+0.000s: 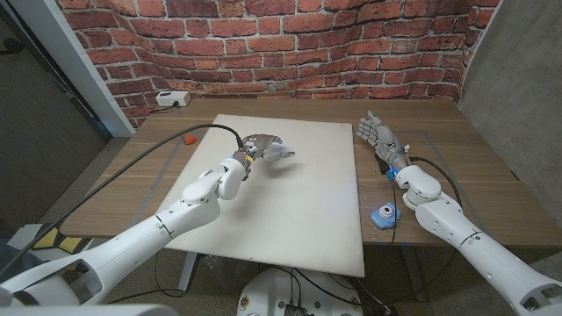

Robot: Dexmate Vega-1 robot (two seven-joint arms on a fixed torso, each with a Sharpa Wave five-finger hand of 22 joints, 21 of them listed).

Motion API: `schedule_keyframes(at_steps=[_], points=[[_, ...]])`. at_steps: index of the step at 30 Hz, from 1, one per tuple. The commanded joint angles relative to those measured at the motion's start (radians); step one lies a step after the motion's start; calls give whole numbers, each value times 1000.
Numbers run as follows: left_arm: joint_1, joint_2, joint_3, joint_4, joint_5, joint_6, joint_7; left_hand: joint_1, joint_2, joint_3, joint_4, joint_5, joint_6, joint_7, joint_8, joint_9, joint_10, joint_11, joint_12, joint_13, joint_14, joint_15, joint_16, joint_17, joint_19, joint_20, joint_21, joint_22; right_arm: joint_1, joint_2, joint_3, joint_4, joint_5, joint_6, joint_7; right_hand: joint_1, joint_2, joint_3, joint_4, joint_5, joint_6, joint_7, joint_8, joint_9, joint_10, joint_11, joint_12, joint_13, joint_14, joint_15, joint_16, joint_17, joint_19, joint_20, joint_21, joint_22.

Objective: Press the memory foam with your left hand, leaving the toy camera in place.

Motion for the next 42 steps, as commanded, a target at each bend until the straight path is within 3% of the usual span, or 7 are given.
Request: schedule_keyframes(at_steps=[1, 3, 6, 8, 14, 30, 42], points=[[-21, -7, 20, 10, 23, 0, -43, 3, 4, -1, 1, -6, 6, -1, -1, 1, 3, 0, -3, 2, 9, -5, 3, 2, 0, 0, 1, 2, -6, -3, 4, -8, 4, -5, -9, 7, 3, 1, -6, -1, 5, 2, 1, 3, 9, 0, 0, 3, 4, 2, -3, 2, 9, -4, -2, 6], [-26, -7, 22, 13, 23, -2, -53, 3, 5, -1, 1, -7, 5, -1, -2, 1, 3, -4, -4, 2, 9, -3, 2, 2, 0, 1, 0, 2, -7, -3, 4, -8, 3, -4, -9, 7, 3, 1, -7, -1, 3, -2, 0, 3, 10, 0, 0, 3, 5, 3, -3, 2, 10, -3, -3, 6], [-31, -9, 27, 18, 27, -3, -66, 2, 7, -2, 3, -10, 5, 0, -7, 1, 5, -3, -7, 2, 31, 2, 7, 3, 0, 31, -2, 3, -8, -3, 4, -7, 4, -4, -8, 8, 4, 1, -9, -2, 3, -7, 0, 3, 10, 1, 0, 4, 6, 3, -3, 3, 10, -2, -4, 6], [-34, -9, 29, 19, 27, -2, -76, 2, 8, -2, 3, -11, 6, 0, -8, 1, 7, 0, -8, 2, 42, 3, 10, 3, 1, 34, -3, 3, -9, -2, 5, -8, 6, -4, -8, 9, 4, 1, -9, -2, 1, -9, -1, 3, 10, 1, 0, 4, 5, 3, -3, 3, 10, -3, -4, 6], [-42, -11, 37, 23, 37, -1, -94, 3, 12, -2, 5, -14, 21, 2, -7, 2, 27, -2, -4, 2, 70, 7, 15, 4, 7, 36, -4, 4, -15, -3, 6, -7, 4, 2, -10, 9, 5, 1, -11, -2, 0, -11, -2, 3, 11, 2, 0, 4, 5, 4, -3, 3, 11, -1, -6, 6], [-51, -27, 64, 45, 70, 11, -117, 6, 15, -2, 5, -16, 21, 1, -12, 2, 25, -6, -11, 3, 59, 0, 4, 4, 7, 39, -7, 4, -20, -7, 10, -14, 6, 1, -12, 11, 8, 0, -15, -2, 0, -15, -2, 3, 13, 3, 0, 4, 7, 5, -2, 4, 14, 0, -9, 7], [-60, -38, 92, 62, 131, 37, -134, 9, 20, -3, 6, -20, 12, -7, -23, 2, -1, -5, -27, 4, 12, -2, -17, 4, -41, 32, -29, 5, -26, -12, 12, -19, 5, -2, -17, 13, 10, 0, -18, -2, 0, -14, -3, 4, 13, 3, 0, 4, 8, 5, -2, 4, 15, 1, -11, 7]])
